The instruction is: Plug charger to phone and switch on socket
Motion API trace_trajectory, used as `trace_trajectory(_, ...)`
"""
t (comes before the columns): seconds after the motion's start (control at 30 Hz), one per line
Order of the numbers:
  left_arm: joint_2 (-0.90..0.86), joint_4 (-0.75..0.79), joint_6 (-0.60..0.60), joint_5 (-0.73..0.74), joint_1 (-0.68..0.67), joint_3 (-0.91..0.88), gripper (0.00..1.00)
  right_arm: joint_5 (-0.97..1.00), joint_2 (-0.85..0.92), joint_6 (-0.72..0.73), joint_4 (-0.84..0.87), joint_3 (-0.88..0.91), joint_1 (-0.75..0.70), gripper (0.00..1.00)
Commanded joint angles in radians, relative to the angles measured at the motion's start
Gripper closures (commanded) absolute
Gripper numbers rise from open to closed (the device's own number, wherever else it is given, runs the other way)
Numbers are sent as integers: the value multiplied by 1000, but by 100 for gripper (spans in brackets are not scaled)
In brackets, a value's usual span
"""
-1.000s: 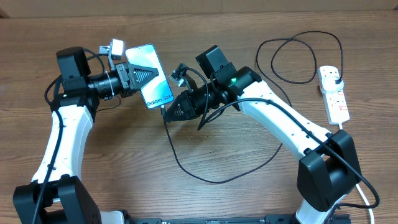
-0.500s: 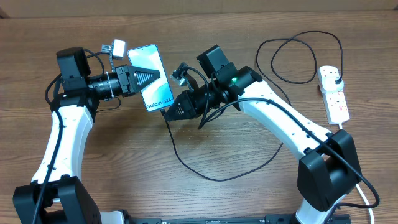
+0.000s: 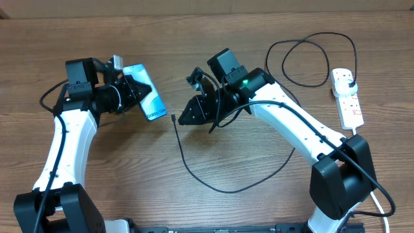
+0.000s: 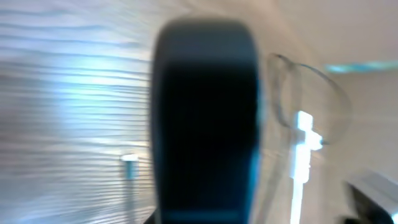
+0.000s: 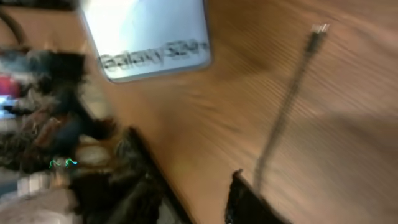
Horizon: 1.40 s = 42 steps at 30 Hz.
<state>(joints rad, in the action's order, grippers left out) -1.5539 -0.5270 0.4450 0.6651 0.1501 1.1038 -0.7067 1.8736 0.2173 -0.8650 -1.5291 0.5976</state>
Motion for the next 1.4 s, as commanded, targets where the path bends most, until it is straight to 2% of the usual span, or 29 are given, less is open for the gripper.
trace_trajectory(0.0,27,-20,8,-200,5,11,96,245,-16,-8,-5,1,28,45)
trace_trajectory(0.07,26,-29,7,-213,11,11,96,333,-16,-8,-5,1,51,35)
trace_trajectory(0.2,23,-45,8,-232,24,11,95,459,-14,-8,-5,1,117,29)
trace_trajectory(0.43,23,-57,9,-231,42,11,96,673,4,20,-5,4,267,29)
trace_trajectory(0.57,23,-76,13,-232,66,11,96,691,55,23,-5,4,323,35)
trace_trajectory(0.9,23,-106,3,-231,87,11,96,696,233,23,0,4,406,60)
trace_trajectory(1.13,23,-104,4,-231,87,11,95,835,240,48,-96,4,412,77)
trace_trajectory(1.37,23,-105,3,-231,87,11,95,836,240,44,-156,4,411,86)
